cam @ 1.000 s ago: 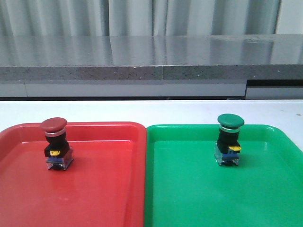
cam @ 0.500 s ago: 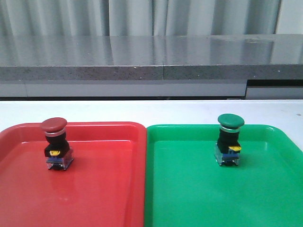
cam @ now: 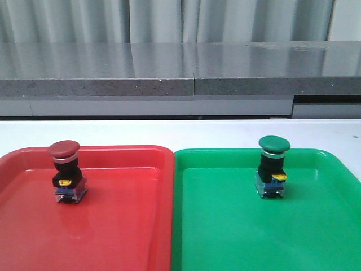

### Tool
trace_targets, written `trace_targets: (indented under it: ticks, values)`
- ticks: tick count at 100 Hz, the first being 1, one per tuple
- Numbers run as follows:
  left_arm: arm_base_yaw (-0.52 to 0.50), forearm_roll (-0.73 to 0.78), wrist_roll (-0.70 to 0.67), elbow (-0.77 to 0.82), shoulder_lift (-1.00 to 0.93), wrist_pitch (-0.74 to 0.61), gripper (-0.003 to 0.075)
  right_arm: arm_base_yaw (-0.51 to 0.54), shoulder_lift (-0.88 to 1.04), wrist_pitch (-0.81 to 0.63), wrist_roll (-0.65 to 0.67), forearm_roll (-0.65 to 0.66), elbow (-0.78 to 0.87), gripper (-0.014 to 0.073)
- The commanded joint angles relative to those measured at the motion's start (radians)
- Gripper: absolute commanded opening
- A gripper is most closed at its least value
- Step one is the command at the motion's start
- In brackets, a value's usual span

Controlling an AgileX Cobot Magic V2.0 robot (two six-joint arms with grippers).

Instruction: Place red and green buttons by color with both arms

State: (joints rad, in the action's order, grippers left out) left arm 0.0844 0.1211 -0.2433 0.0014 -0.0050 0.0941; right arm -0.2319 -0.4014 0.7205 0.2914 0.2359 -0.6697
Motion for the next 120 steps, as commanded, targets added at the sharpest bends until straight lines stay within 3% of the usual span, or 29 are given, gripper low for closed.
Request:
trace_targets:
  ticks: [1, 12, 24, 43, 55, 88, 120]
  values:
    - [-0.003, -0.004, -0.003, 0.041, -0.031, -0.082, -0.0019, 0.006, 0.010, -0.082, -0.004, 0.031, -0.019, -0.0068]
    - [-0.003, -0.004, -0.003, 0.041, -0.031, -0.082, -0.0020, 0.006, 0.055, -0.164, -0.021, 0.031, 0.024, -0.0068]
    - [-0.003, -0.004, -0.003, 0.041, -0.031, -0.082, -0.0020, 0.032, 0.123, -0.371, -0.050, 0.027, 0.131, -0.0068]
    - [-0.003, -0.004, -0.003, 0.041, -0.031, -0.082, -0.0020, 0.145, 0.246, -0.617, -0.144, -0.104, 0.328, -0.0068]
    - [-0.003, -0.004, -0.003, 0.041, -0.031, -0.082, -0.0020, 0.212, 0.320, -0.643, -0.178, -0.195, 0.426, -0.0068]
    - [-0.003, -0.004, -0.003, 0.041, -0.031, -0.082, -0.0019, 0.235, 0.433, -0.710, -0.178, -0.216, 0.646, -0.0068]
    - [-0.003, -0.004, -0.003, 0.041, -0.031, -0.082, -0.0020, 0.235, 0.433, -0.758, -0.178, -0.216, 0.682, -0.0068]
